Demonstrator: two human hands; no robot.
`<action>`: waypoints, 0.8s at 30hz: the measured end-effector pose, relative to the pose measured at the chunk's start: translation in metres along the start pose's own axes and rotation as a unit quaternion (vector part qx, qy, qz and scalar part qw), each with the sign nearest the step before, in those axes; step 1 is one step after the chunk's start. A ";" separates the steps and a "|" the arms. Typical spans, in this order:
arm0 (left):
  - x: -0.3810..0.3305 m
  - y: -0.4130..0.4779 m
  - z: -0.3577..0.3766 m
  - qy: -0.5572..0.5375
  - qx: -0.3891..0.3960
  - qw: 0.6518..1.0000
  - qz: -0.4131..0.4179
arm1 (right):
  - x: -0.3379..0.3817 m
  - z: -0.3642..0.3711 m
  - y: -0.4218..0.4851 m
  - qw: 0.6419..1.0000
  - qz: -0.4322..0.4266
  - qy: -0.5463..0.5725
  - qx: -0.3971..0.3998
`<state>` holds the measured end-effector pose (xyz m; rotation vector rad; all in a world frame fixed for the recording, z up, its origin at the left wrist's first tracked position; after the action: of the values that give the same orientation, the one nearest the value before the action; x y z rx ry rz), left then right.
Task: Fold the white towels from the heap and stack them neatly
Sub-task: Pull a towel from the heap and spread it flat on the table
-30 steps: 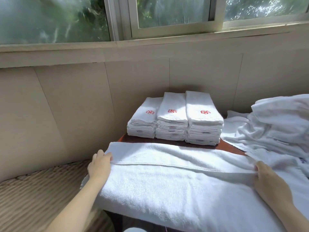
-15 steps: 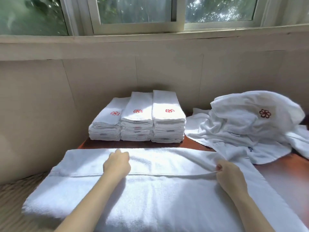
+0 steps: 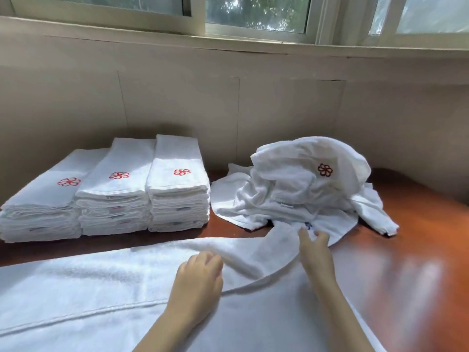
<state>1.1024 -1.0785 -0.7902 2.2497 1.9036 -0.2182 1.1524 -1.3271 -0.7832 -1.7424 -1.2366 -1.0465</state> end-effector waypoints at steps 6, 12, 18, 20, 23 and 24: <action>-0.001 0.016 0.001 -0.015 -0.013 0.999 -0.050 | 0.015 0.002 0.041 0.985 0.001 -0.161 0.058; -0.001 0.020 0.005 0.001 -0.026 0.998 -0.064 | 0.011 0.004 0.041 0.989 -0.013 -0.104 0.100; 0.000 0.017 0.005 -0.012 -0.032 0.998 -0.047 | -0.006 -0.059 0.021 0.989 0.059 0.019 0.136; 0.001 0.017 0.005 -0.020 -0.028 0.998 -0.046 | -0.025 -0.065 0.009 0.980 0.137 0.013 0.144; -0.001 0.016 0.004 -0.021 -0.024 0.999 -0.043 | -0.027 -0.066 0.013 0.983 0.136 -0.048 0.113; -0.001 0.015 0.003 -0.021 -0.023 0.999 -0.043 | -0.021 -0.063 0.016 0.986 0.116 -0.061 0.099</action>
<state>1.1173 -1.0826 -0.7925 2.1203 1.9649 -0.2308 1.1516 -1.3952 -0.7802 -1.7658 -1.1364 -0.6682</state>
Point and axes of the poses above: each hand's wrist, its own y-axis towards the middle knuckle, its own z-axis out of the palm, x = y × z, the point moved 7 cm from there along y, towards the middle knuckle, and after that the axes turned 13 degrees about x, right-handed, at the moved point
